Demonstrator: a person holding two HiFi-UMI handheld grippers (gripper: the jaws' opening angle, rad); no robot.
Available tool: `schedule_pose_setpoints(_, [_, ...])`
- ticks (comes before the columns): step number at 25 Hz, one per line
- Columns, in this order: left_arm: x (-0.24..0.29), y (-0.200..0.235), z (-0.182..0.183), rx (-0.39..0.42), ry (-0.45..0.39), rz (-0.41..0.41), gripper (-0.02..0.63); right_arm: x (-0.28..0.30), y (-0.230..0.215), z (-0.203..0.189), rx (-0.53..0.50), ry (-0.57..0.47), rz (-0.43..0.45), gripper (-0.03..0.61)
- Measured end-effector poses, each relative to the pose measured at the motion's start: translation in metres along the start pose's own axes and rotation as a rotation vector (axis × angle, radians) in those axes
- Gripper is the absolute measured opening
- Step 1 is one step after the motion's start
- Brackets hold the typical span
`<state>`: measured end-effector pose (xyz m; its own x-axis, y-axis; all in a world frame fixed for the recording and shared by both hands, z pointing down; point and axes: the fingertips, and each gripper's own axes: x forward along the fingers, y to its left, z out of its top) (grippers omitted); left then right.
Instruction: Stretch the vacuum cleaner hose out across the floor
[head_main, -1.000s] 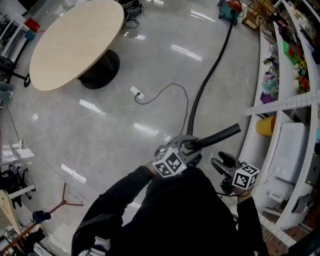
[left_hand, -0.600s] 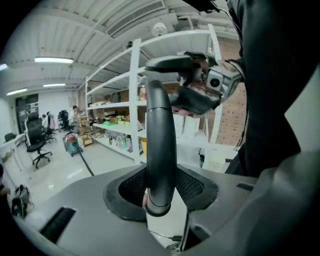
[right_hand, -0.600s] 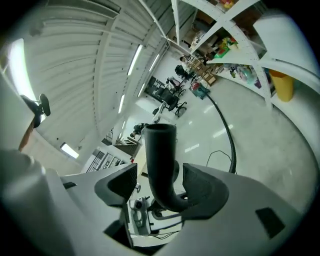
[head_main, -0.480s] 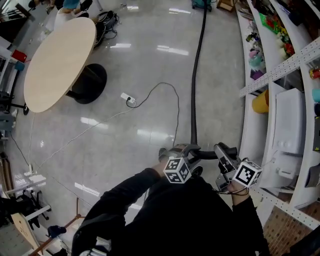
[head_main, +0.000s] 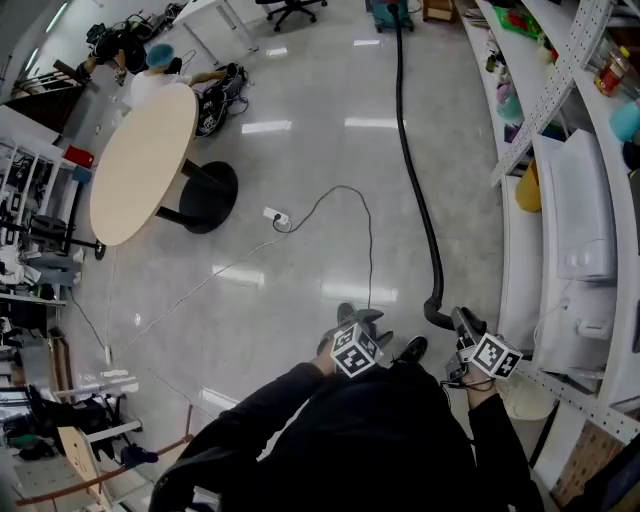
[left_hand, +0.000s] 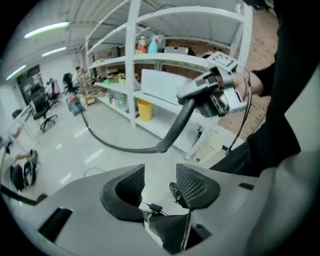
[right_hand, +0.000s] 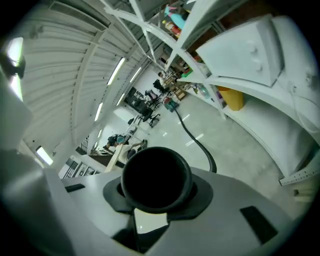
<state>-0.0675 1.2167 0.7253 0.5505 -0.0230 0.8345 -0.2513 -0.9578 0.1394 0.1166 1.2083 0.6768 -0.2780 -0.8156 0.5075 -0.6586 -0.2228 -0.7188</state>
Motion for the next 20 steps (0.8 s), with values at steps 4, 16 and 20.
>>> schedule_pose_setpoints(4, [-0.025,-0.009,-0.024,-0.162,-0.003,0.073,0.209,-0.017,-0.086,-0.017,0.126,-0.082,-0.082,0.129])
schedule_pose_setpoints(16, [-0.042,-0.01,-0.049,-0.304,-0.052,0.021,0.208,0.004,-0.186,-0.1,0.393,-0.134,-0.193,0.13])
schedule_pose_setpoints(20, [-0.039,-0.004,-0.097,-0.363,-0.014,-0.013,0.207,0.022,-0.226,-0.134,0.472,-0.163,-0.281,0.13])
